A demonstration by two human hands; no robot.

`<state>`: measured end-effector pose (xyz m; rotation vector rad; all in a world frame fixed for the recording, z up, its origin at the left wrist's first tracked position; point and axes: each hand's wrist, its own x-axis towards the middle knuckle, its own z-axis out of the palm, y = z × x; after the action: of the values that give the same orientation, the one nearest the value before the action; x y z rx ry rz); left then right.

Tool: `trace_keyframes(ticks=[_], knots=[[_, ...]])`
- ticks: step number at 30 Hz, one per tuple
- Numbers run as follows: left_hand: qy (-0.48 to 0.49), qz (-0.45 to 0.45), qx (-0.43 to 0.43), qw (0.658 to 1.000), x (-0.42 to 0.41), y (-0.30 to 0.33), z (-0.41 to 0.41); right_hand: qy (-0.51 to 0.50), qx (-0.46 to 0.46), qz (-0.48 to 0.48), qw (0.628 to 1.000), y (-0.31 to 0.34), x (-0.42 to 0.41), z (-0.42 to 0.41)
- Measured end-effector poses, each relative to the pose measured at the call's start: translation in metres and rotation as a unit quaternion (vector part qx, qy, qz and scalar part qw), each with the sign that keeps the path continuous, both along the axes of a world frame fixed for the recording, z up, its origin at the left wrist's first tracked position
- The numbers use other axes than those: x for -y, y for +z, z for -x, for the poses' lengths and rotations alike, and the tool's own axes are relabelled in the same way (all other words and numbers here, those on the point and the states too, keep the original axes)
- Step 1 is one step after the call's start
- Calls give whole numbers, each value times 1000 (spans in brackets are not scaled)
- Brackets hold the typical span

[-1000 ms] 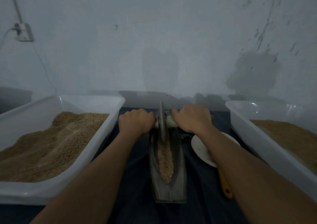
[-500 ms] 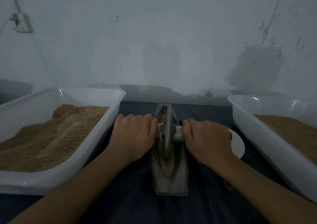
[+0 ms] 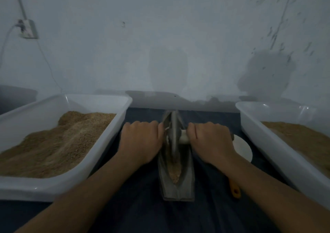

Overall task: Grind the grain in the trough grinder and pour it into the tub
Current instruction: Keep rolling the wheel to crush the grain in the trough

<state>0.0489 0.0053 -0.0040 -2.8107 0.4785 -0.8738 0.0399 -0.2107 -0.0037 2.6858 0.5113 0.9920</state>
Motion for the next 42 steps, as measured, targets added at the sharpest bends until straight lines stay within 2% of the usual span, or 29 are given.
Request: trace_keyframes(ticks=[3, 5, 7, 10, 13, 16, 20, 21, 24, 27, 29, 31, 33, 35, 37, 39, 42], knots=[[-47, 118, -11, 992, -15, -11, 29, 22, 47, -113, 992, -4, -2, 31], [-69, 138, -14, 988, -18, -14, 34, 25, 70, -112, 991, -6, -3, 34], [-44, 104, -16, 993, -15, -10, 25, 19, 65, -88, 994, -6, -3, 23], [6, -6, 10, 1000, -1, -2, -11, -26, 22, 16, 999, -1, -3, -10], [32, -35, -39, 998, 13, 15, -47, -93, -96, -5, 991, 11, -3, -46], [38, -30, -71, 996, 19, 24, -60, -111, -135, -21, 984, 11, -3, -58], [10, 10, -13, 1000, 7, 6, -24, -45, -36, 22, 998, 2, -4, -16], [4, 46, -2, 999, 2, 1, -11, -25, 11, 10, 1000, 0, -5, -3], [-22, 137, 5, 990, -10, -12, 24, -6, 38, -104, 994, -4, -8, 28], [-34, 131, 26, 991, -15, -18, 37, -9, 57, -111, 992, -6, -10, 39], [-19, 113, 12, 993, -12, -14, 31, -9, 36, -109, 993, -4, -9, 31], [11, 68, 17, 998, -7, -10, 14, -23, 13, -52, 998, 0, -9, 13], [14, 12, 20, 1000, -3, -9, -7, -17, 39, 10, 999, 4, -9, -13], [17, -7, -14, 1000, 0, -6, -28, -34, -26, 2, 999, 15, -5, -45], [25, 12, -63, 998, 0, 1, -49, -45, -120, -8, 992, 23, -4, -70], [32, 18, -82, 996, 4, 7, -63, -47, -138, -16, 989, 25, -1, -86], [40, -1, -77, 996, 13, 19, -72, -57, -191, -104, 974, 24, 3, -88]])
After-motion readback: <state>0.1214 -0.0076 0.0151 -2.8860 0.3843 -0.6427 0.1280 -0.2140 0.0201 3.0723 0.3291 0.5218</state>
